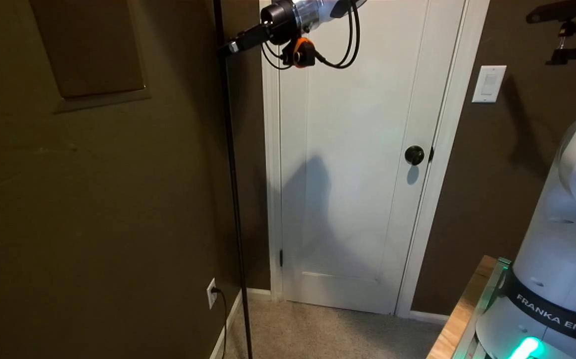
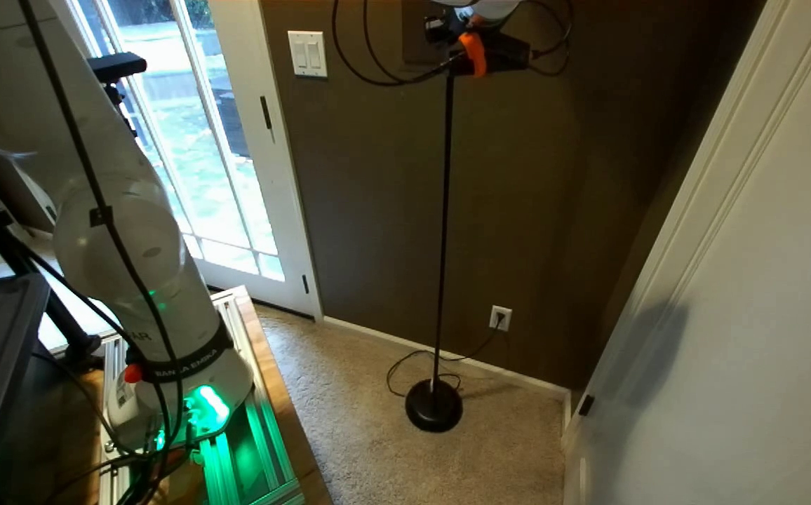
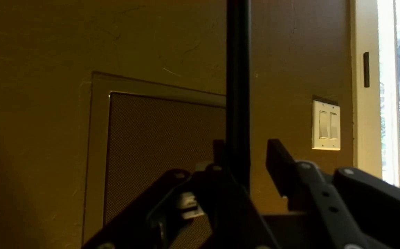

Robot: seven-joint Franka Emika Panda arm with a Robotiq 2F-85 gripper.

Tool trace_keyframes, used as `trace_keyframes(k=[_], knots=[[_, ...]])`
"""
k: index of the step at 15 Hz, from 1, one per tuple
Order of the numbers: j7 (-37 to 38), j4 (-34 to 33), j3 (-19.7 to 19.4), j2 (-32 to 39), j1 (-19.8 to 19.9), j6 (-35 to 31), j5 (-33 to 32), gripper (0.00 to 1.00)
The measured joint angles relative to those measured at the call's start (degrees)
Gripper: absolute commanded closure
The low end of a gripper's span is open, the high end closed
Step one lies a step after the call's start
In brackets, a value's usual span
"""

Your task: Move the lamp to the left

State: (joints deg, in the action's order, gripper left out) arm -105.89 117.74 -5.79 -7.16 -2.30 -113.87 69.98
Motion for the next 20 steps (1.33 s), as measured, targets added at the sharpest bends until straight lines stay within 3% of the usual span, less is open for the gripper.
trace_keyframes(k=[1,3,20], knots=[[-0.1,-0.1,0.0,0.1,0.0,0.0,0.0,0.99],[-0.1,-0.3,0.0,0.3,0.1,0.2,0.1,0.95],[1.1,-0.2,1.1,0.0,0.7,0.6,0.2,0.95]])
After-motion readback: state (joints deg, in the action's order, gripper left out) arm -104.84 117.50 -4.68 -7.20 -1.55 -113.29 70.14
